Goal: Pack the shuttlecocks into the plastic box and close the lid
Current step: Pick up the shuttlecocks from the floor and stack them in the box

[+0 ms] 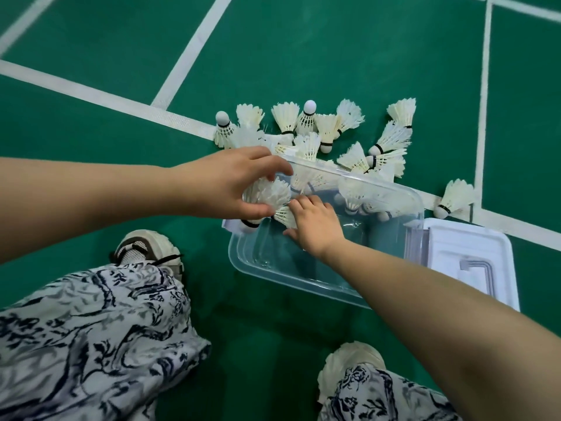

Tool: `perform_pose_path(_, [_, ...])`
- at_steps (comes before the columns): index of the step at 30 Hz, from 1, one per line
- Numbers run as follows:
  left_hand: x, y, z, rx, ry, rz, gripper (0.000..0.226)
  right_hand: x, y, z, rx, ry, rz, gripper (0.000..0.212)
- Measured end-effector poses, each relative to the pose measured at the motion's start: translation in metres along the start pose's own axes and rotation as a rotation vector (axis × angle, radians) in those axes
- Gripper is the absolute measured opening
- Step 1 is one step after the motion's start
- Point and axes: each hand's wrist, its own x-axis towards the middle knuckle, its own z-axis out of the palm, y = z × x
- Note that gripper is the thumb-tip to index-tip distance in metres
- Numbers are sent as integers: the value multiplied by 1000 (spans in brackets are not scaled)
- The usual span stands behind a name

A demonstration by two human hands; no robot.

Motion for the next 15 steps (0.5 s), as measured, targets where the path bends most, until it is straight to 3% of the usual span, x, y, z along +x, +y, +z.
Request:
perform_pose_path(3, [2,2,0,-5,-8,17,55,-7,2,-18,147,18,12,70])
perform_pose_path(9, [9,11,-5,-7,6,28,57,-37,4,-93,605,113,17,72])
perform_pose_path(15, [20,31,-7,-37,18,47,69,-81,-1,-148,753,70,-50,92])
